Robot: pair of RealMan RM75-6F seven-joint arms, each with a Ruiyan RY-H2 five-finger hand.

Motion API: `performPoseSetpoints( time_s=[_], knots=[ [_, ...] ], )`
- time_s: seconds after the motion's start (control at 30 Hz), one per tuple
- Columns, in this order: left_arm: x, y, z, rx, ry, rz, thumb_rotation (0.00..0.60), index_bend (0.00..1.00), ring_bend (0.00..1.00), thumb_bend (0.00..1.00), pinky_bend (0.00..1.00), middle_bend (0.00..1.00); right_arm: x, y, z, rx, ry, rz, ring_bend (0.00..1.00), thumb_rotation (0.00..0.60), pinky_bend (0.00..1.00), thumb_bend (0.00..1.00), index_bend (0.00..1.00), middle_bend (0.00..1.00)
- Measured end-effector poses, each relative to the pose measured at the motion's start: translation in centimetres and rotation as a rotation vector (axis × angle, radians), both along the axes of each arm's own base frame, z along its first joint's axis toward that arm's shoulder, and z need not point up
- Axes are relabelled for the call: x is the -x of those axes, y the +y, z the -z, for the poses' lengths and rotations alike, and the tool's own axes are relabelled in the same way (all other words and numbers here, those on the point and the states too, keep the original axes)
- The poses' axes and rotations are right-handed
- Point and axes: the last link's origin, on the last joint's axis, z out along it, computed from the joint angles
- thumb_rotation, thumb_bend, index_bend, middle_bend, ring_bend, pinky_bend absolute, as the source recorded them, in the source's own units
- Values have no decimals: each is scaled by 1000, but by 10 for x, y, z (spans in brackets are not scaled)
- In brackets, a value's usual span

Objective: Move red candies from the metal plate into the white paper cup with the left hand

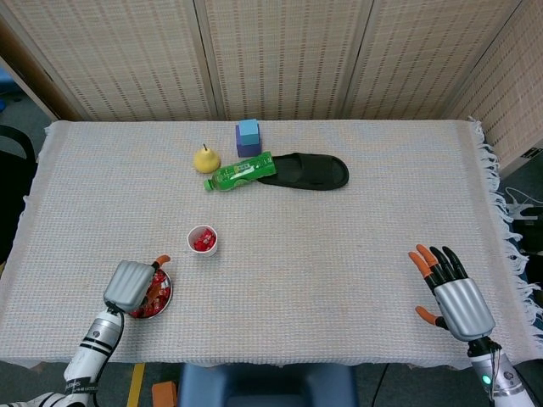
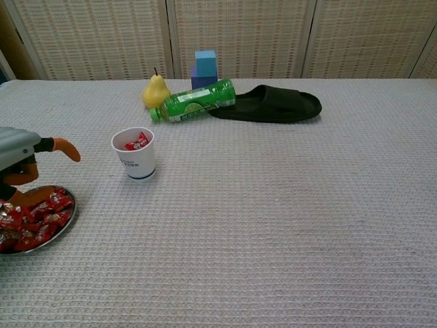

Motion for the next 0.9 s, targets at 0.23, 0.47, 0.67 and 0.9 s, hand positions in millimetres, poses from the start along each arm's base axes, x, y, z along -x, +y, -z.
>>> performPoseSetpoints(
  time_s=[0.23,0.47,0.67,0.9],
  knots=[
    [28,-1,0,14,25,-93,600,221,1000,408,1000,1000,-1,2,1,0,1,-7,0,600,0,60,0,0],
    [40,-3,9,30,50,-113,600,224,1000,407,1000,1000,-2,3,2,-3,1,-10,0,600,0,59,0,0],
    [41,-3,13,35,73,-109,600,245,1000,408,1000,1000,-2,3,1,-3,1,-10,0,600,0,59,0,0],
    [47,-3,14,33,88,-122,600,292,1000,409,1000,1000,-1,3,2,-4,3,-8,0,600,0,59,0,0]
  ],
)
